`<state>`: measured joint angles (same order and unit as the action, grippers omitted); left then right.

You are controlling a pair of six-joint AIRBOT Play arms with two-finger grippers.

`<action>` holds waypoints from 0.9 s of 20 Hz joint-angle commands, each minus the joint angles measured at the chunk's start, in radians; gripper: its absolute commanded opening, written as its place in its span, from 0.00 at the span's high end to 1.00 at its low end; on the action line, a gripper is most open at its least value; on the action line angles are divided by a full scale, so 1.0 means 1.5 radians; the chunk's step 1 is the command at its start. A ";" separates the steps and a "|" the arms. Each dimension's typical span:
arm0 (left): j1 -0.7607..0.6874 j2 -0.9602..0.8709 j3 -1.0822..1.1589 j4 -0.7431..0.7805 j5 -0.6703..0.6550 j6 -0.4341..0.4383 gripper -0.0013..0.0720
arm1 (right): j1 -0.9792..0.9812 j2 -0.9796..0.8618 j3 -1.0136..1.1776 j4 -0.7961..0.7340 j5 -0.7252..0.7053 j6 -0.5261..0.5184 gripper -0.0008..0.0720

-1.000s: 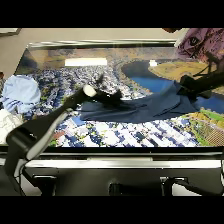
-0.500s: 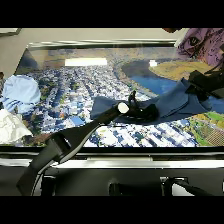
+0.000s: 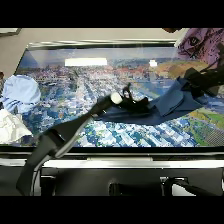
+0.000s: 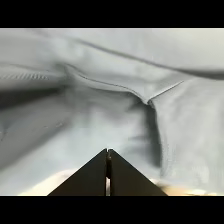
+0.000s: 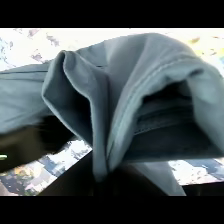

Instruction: Fold the clothes and pants, and hang the long-sleeved shirts on hangers.

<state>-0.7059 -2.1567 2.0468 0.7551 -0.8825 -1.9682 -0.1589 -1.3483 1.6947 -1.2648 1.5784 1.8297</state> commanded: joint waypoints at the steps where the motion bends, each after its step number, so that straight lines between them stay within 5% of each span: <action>1: 0.109 0.105 -0.001 0.270 -0.217 -0.007 0.96 | 0.068 -0.019 0.001 -0.002 -0.040 0.078 0.95; 6: 0.316 0.287 -0.001 0.394 -0.352 0.104 0.96 | 0.240 -0.065 0.001 -0.028 -0.134 0.239 0.95; 12: 0.500 0.387 -0.001 0.393 -0.367 0.103 0.96 | 0.408 -0.152 0.001 -0.026 -0.277 0.388 0.95; 18: 0.532 0.387 -0.009 0.392 -0.372 0.104 0.96 | 0.451 -0.222 0.001 0.020 -0.347 0.432 0.95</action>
<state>0.0658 -1.5848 2.0411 1.3365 -1.4315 -1.8160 0.4850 -1.6344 1.6947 -1.2755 1.1236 2.4348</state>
